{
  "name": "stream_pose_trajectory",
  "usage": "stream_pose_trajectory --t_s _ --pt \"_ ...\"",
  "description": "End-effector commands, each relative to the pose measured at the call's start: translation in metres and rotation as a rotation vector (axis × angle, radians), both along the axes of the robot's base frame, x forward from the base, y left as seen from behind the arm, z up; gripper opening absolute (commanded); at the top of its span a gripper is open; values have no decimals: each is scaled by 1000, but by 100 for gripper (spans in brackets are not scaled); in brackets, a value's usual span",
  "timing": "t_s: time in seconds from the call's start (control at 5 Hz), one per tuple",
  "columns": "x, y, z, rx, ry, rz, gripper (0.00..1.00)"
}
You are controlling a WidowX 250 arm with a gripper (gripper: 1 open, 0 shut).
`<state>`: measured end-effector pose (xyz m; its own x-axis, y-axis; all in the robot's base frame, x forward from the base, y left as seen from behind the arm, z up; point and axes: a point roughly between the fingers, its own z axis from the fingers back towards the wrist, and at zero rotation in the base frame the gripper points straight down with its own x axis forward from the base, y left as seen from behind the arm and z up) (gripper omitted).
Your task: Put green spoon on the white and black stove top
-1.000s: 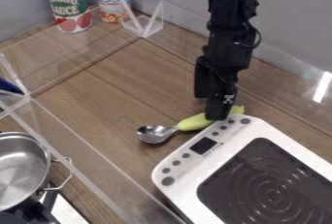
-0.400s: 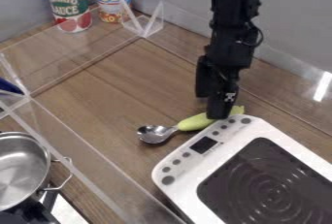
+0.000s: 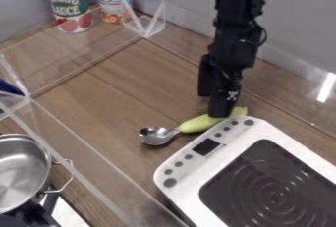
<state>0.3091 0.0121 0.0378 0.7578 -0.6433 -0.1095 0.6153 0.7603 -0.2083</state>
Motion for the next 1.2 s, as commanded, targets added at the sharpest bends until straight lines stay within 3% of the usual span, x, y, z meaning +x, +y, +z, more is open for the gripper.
stream_pose_trajectory --t_s 0.0,1.0 --pt "10 3 12 5 -42 -19 100" --pt "12 3 14 13 -15 -53 100"
